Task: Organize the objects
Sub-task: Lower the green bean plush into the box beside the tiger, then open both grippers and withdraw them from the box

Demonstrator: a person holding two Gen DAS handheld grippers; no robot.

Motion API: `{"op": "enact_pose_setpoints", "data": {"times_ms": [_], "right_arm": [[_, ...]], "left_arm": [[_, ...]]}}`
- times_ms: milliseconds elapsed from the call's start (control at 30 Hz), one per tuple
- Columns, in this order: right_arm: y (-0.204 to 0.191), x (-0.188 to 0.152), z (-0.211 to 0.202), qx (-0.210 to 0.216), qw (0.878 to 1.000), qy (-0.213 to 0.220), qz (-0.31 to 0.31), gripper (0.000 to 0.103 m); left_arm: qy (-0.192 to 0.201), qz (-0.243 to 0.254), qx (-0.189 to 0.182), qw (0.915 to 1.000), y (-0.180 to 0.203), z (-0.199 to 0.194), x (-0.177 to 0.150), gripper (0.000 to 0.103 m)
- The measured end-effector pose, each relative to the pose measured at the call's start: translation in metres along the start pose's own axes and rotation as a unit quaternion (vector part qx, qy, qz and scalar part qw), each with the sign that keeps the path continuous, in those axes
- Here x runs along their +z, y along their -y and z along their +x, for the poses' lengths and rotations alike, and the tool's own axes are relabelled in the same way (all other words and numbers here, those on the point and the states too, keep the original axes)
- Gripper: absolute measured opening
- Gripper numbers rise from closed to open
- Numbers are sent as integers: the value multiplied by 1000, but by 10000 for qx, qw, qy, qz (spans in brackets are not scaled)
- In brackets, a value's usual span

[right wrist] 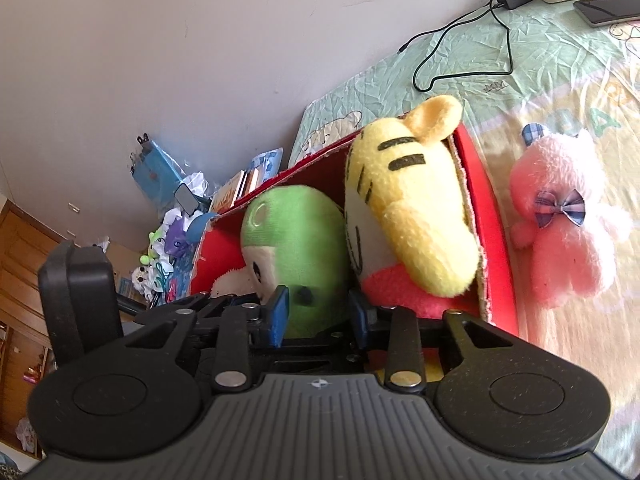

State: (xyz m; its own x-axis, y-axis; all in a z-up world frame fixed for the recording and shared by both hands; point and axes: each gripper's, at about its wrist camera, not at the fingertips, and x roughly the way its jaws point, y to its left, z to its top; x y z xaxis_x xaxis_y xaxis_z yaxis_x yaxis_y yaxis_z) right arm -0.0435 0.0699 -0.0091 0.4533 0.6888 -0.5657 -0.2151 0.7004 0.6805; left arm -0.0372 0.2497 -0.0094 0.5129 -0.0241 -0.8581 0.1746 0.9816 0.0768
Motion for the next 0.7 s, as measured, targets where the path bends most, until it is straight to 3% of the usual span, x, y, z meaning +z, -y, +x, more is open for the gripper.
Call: {"op": "enact_pose_setpoints", "data": {"times_ms": [533, 700], "right_arm": [[-2, -11, -15, -157, 9992, 246, -268, 29], [-3, -14, -25, -250, 9986, 343, -309, 36]], "left_arm": [[-107, -167, 195, 9996, 3, -4, 0, 89], [-72, -239, 333, 9991, 6, -15, -4, 89]]}}
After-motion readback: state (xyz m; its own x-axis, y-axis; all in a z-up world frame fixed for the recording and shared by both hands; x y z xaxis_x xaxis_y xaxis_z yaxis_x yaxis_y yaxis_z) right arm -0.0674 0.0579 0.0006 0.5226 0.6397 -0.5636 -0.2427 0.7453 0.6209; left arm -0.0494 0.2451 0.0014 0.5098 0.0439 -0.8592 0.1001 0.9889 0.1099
